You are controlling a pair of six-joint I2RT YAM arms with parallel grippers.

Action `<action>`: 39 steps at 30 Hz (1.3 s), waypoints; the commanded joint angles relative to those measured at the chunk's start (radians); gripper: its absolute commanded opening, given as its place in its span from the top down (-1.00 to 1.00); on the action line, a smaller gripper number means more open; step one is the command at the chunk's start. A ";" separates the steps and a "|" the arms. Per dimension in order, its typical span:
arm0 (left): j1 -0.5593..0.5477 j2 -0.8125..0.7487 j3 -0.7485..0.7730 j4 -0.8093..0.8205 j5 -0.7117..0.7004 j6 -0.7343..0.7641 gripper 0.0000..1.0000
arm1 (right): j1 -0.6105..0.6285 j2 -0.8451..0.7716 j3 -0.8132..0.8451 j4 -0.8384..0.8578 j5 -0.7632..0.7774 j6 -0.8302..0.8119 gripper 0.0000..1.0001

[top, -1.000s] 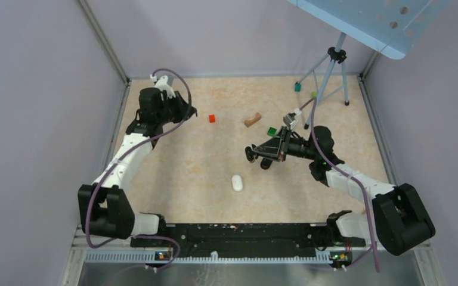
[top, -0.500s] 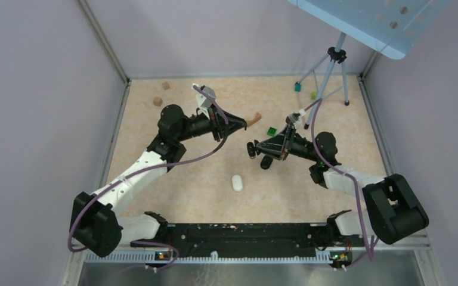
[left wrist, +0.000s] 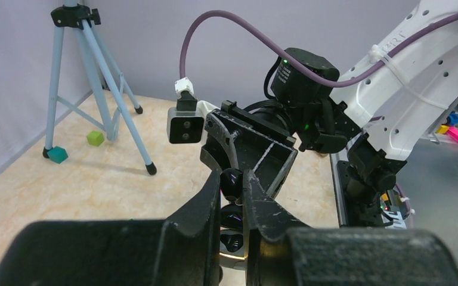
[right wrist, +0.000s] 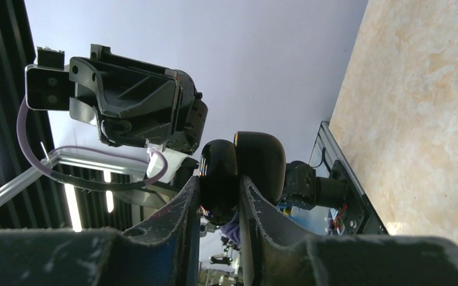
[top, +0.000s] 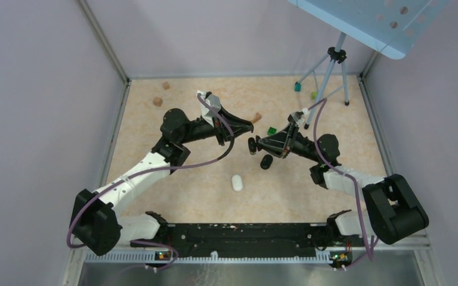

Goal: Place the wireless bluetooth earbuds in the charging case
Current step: Insert the left earbud into the left side groove of the charging case.

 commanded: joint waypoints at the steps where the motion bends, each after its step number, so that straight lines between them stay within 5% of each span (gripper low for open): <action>1: -0.009 0.023 -0.001 0.040 0.046 0.042 1.00 | -0.004 -0.021 -0.023 0.091 0.022 0.021 1.00; 39: -0.026 0.067 -0.055 0.063 0.111 0.118 1.00 | -0.004 0.000 -0.073 0.300 0.056 0.134 1.00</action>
